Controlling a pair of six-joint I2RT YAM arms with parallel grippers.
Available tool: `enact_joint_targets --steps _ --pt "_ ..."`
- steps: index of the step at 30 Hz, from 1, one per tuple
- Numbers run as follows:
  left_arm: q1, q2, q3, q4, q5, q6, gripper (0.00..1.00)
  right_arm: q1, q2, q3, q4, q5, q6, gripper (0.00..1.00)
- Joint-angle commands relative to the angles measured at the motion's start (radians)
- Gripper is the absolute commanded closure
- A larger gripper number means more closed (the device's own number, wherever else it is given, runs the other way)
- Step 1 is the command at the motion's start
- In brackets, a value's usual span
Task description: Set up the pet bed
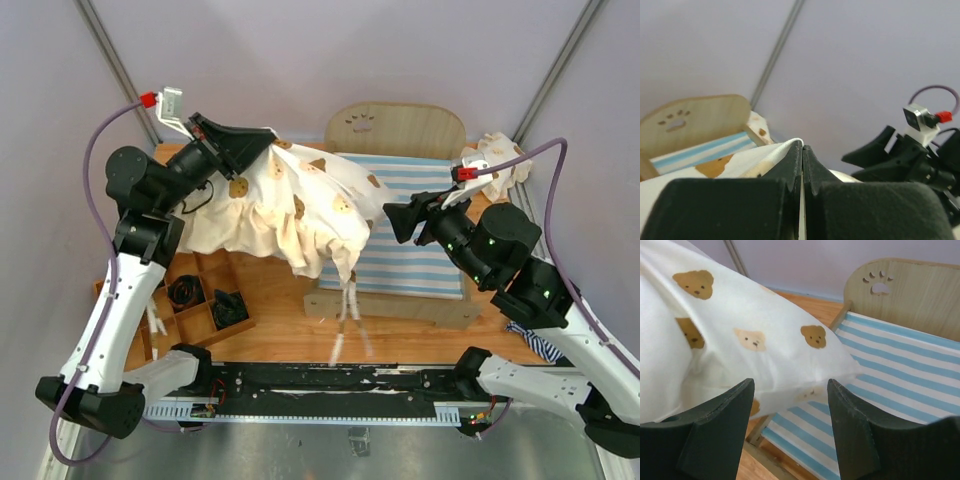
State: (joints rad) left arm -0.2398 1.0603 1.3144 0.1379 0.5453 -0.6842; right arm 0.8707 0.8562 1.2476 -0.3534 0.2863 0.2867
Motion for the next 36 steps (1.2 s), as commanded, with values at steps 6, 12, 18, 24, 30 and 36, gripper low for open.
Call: enact_joint_targets --steps 6,12,18,24,30,36 --pt "-0.03 -0.069 -0.419 -0.032 0.057 0.022 1.0 0.013 -0.015 -0.057 -0.062 0.074 -0.05 0.36" --pt "-0.03 -0.051 -0.552 -0.194 -0.029 0.163 1.0 -0.04 0.133 -0.037 -0.125 -0.06 -0.064 0.3" --pt "-0.03 -0.068 -0.566 -0.241 -0.064 0.191 1.0 -0.185 0.333 0.025 -0.082 -0.357 -0.04 0.28" --pt "-0.03 -0.086 -0.571 -0.259 -0.094 0.21 1.0 -0.331 0.509 0.106 -0.041 -0.636 0.029 0.26" --pt "-0.03 -0.07 -0.577 -0.235 -0.097 0.204 1.0 -0.334 0.599 0.065 -0.034 -0.775 0.033 0.32" --pt "-0.03 -0.026 -0.512 -0.161 -0.074 0.157 1.0 -0.336 0.523 0.084 -0.033 -0.731 -0.014 0.99"
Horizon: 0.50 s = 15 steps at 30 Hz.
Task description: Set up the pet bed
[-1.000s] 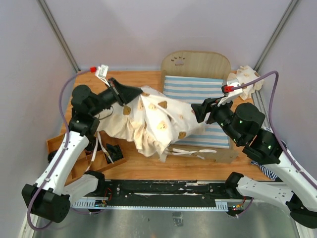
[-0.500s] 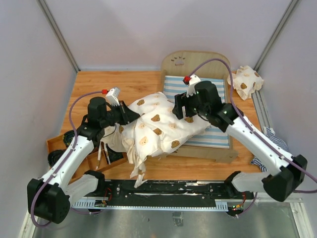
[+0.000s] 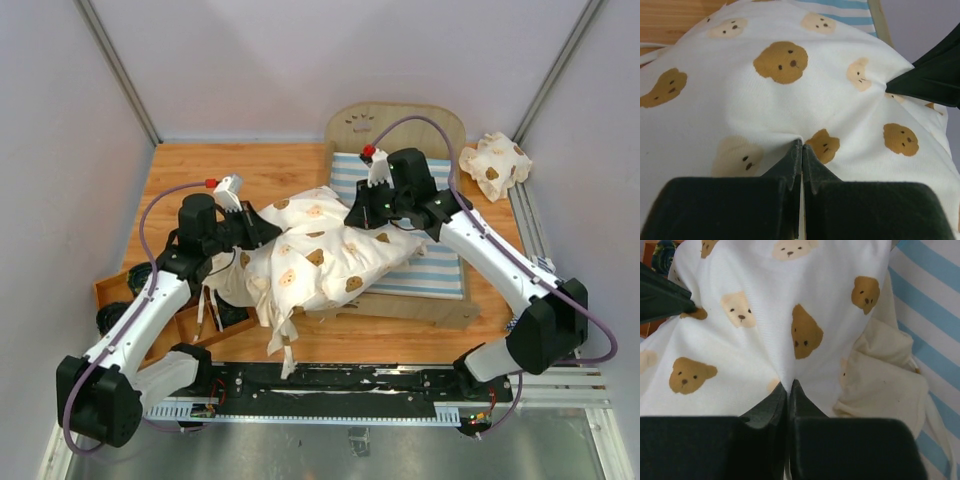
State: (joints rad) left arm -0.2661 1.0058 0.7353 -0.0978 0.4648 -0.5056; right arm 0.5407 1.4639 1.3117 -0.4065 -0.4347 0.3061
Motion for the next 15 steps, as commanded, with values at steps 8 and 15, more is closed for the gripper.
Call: enact_joint_targets --steps 8,15 --pt "-0.072 0.145 0.331 0.37 0.135 -0.206 1.0 0.049 -0.583 -0.131 0.171 0.44 -0.163 1.0" --pt "-0.208 0.277 0.482 0.468 0.059 -0.213 1.0 0.051 -0.789 -0.174 0.224 0.56 -0.286 1.0"
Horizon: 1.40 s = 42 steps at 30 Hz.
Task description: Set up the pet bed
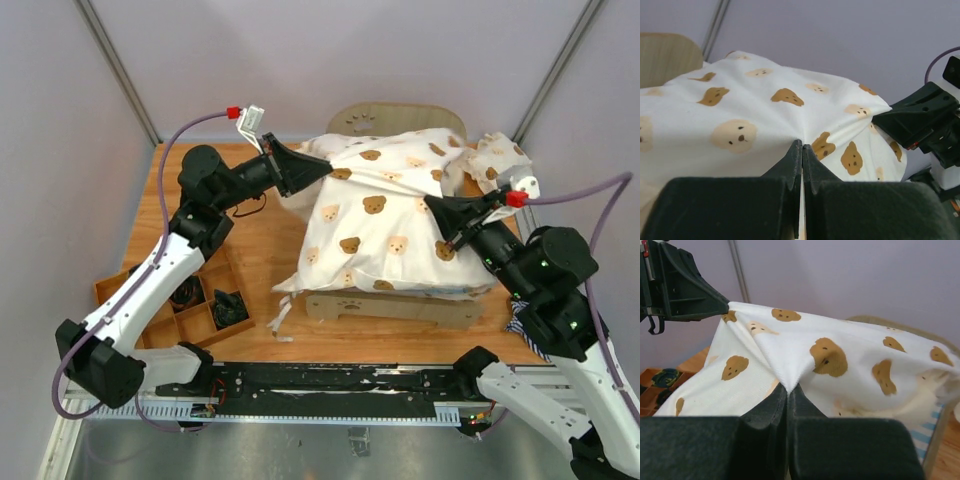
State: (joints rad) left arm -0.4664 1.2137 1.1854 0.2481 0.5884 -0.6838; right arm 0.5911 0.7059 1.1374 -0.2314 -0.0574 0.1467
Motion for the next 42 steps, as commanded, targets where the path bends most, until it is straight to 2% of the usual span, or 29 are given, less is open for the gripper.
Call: enact_joint_targets --steps 1,6,10,12,17,22,30,33,37,42 --pt "-0.009 0.085 0.031 0.151 -0.064 -0.044 1.0 0.0 -0.028 0.008 0.038 0.208 -0.147 1.0" --pt "-0.009 0.177 0.031 0.192 -0.125 -0.004 1.0 0.0 0.02 -0.044 0.037 0.403 -0.239 1.0" --pt "-0.009 0.286 0.027 0.192 -0.182 0.058 1.0 -0.005 0.063 -0.206 0.105 0.586 -0.263 1.0" --pt "-0.009 0.351 0.009 0.192 -0.196 0.075 1.0 -0.032 0.089 -0.28 0.127 0.63 -0.24 1.0" --pt "-0.009 0.45 -0.063 0.283 -0.2 0.048 1.0 -0.14 0.138 -0.335 0.053 0.615 -0.079 1.0" --pt "-0.009 0.489 -0.042 0.345 -0.16 0.04 1.0 -0.175 0.142 -0.372 0.119 0.608 -0.086 1.0" --pt "-0.009 0.443 0.085 0.468 -0.181 0.116 1.0 -0.217 0.153 -0.151 0.188 0.58 -0.185 1.0" --pt "-0.009 0.457 0.086 0.468 -0.188 0.147 1.0 -0.217 0.151 -0.138 0.167 0.539 -0.146 1.0" --pt "-0.009 0.492 0.027 0.478 -0.185 0.151 1.0 -0.217 0.11 -0.292 0.152 0.443 -0.035 1.0" --pt "-0.009 0.533 -0.098 0.522 -0.172 0.185 1.0 -0.217 0.02 -0.49 0.121 0.463 0.094 1.0"
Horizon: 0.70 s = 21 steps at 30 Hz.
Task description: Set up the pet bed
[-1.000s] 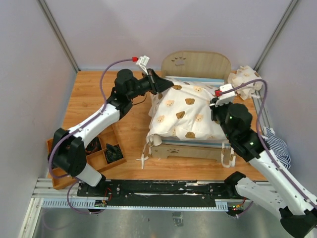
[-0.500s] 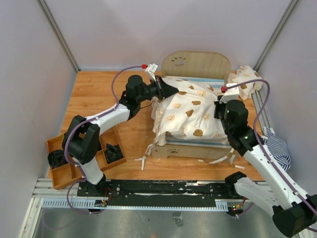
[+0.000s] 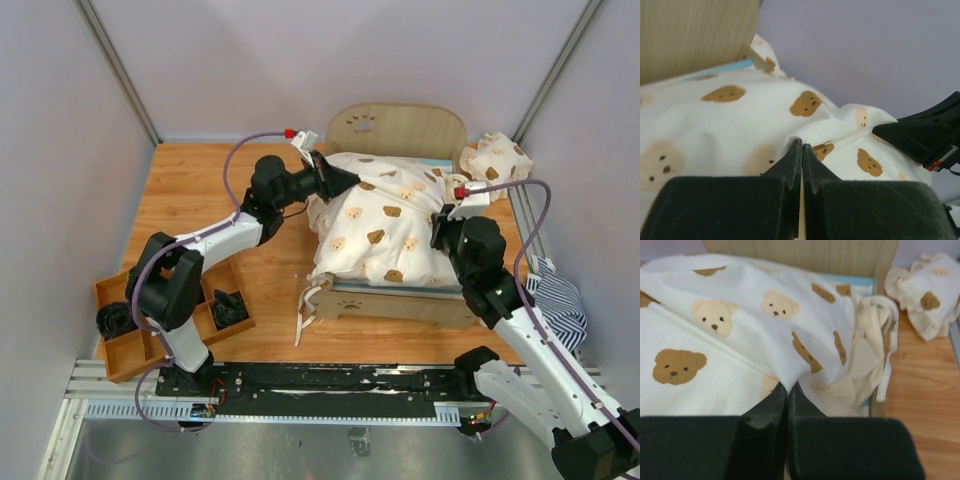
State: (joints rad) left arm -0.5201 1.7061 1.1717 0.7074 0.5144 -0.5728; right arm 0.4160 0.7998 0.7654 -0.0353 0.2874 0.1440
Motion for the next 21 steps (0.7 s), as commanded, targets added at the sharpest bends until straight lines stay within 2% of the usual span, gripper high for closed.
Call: enact_joint_targets --steps 1,2,3,5,6,8,9,12,15,18,21 --pt "0.046 0.044 -0.109 0.064 -0.097 0.075 0.99 -0.042 -0.083 -0.134 -0.088 0.125 0.112 0.98" --pt "0.046 0.041 -0.125 0.064 -0.093 0.073 0.94 -0.043 -0.089 -0.134 -0.118 0.129 0.118 0.93" --pt "0.045 0.027 -0.14 0.063 -0.093 0.073 0.84 -0.043 -0.092 -0.118 -0.157 0.139 0.12 0.85" --pt "0.046 -0.016 -0.162 0.044 -0.113 0.07 0.59 -0.042 -0.095 -0.063 -0.252 0.151 0.135 0.6" --pt "0.046 -0.043 -0.166 0.015 -0.127 0.084 0.51 -0.043 -0.094 -0.029 -0.302 0.151 0.138 0.47" --pt "0.046 -0.109 -0.165 -0.1 -0.217 0.118 0.4 -0.042 -0.088 0.045 -0.434 0.177 0.193 0.36" --pt "0.046 -0.139 -0.161 -0.162 -0.27 0.141 0.36 -0.041 -0.085 0.079 -0.507 0.195 0.219 0.35" --pt "0.046 -0.201 -0.155 -0.331 -0.45 0.185 0.23 -0.043 -0.095 0.168 -0.713 0.232 0.43 0.3" --pt "0.046 -0.211 -0.147 -0.471 -0.549 0.202 0.22 -0.043 -0.117 0.256 -0.913 0.244 0.658 0.3" --pt "0.046 -0.205 -0.167 -0.531 -0.527 0.183 0.25 -0.043 -0.141 0.322 -1.082 0.21 0.841 0.33" --pt "0.046 -0.216 -0.216 -0.538 -0.525 0.145 0.28 -0.043 -0.186 0.333 -1.16 0.134 0.966 0.36"
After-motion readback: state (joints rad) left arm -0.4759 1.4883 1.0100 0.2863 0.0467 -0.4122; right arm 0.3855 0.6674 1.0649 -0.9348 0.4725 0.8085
